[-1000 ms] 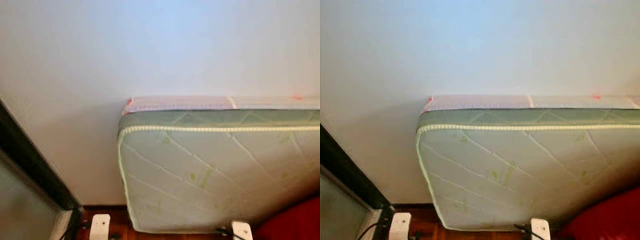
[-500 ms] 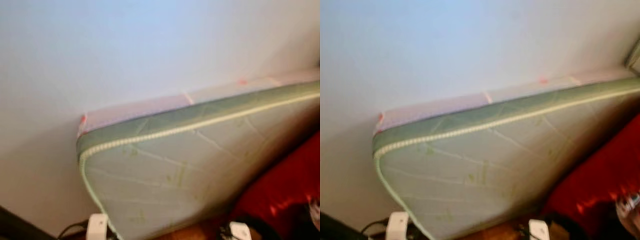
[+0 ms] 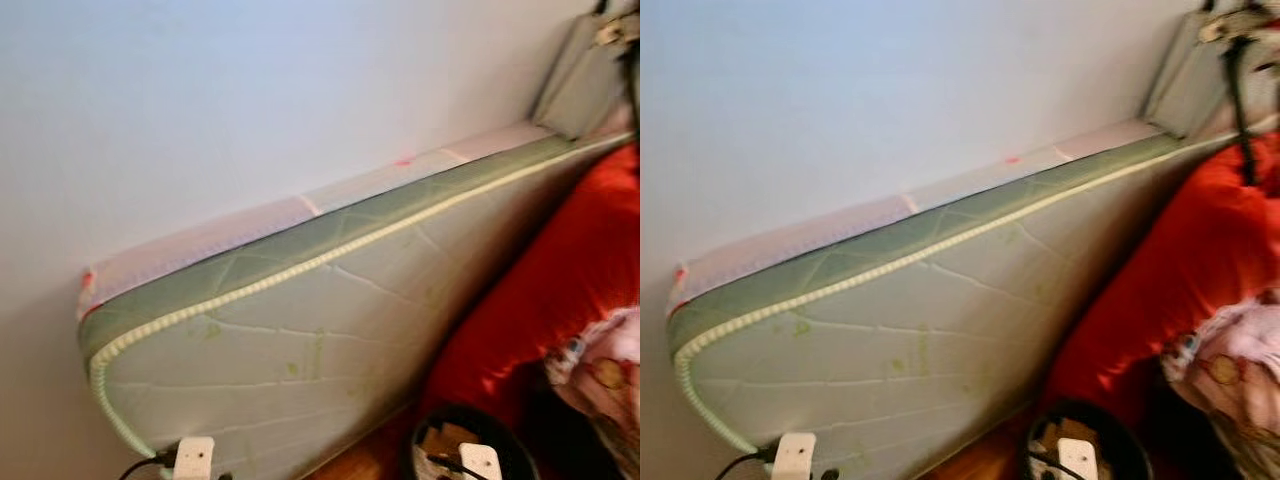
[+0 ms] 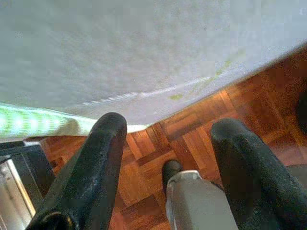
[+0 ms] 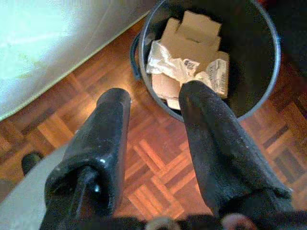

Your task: Clean up the room

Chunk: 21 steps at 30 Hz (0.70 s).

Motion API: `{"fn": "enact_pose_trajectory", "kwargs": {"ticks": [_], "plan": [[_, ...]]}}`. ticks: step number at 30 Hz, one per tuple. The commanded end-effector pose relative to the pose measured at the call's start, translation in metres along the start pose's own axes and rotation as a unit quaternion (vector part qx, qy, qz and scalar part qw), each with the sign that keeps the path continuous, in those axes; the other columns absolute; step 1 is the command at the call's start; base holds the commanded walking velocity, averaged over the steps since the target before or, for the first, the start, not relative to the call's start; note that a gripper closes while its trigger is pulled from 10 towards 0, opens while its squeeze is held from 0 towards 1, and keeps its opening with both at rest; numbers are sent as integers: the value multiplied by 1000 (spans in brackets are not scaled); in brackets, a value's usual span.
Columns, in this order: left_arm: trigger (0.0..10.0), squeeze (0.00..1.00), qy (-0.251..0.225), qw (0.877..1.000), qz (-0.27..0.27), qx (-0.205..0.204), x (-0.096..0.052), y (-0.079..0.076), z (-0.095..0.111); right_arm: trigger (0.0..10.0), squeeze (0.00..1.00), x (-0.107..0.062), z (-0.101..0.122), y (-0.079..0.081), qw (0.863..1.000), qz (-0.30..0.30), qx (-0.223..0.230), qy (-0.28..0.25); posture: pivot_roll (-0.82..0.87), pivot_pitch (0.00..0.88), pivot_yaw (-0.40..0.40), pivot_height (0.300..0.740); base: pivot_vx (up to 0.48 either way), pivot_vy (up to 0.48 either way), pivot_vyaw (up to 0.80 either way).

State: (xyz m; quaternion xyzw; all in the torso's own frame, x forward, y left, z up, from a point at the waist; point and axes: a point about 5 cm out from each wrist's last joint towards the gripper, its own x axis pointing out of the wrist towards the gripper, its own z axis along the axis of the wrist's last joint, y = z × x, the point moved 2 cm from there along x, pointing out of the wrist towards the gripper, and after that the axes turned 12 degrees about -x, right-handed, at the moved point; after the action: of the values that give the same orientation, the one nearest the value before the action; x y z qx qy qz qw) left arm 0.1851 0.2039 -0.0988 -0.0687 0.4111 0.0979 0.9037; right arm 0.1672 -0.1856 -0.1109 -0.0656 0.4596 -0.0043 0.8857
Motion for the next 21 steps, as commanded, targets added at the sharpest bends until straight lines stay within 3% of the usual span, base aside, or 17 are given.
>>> {"fn": "enact_pose_trajectory", "kwargs": {"ticks": [1, 11, 14, 21], "plan": [[10000, 0, 14, 999, -9, -34, 8, 28, 40, 10000, 0, 3, 14, -40, 999, 14, 2, 29, 11, 0, -67, 740, 0, 0, -656], [10000, 0, 15, 1000, -3, -27, 8, 30, 40, 10000, 0, 3, 15, -38, 1000, 16, 5, 26, 5, 0, -66, 740, 0, 0, -637], [10000, 0, 14, 1000, -3, -18, 8, 30, 41, 10000, 0, 3, 16, -39, 1000, 14, 19, 18, 6, 0, -68, 740, 0, 0, 0], [10000, 0, 15, 1000, -2, -21, 8, 30, 40, 10000, 0, 3, 15, -39, 1000, 14, 15, 21, -2, 0, -71, 740, 0, -447, 0]]}}
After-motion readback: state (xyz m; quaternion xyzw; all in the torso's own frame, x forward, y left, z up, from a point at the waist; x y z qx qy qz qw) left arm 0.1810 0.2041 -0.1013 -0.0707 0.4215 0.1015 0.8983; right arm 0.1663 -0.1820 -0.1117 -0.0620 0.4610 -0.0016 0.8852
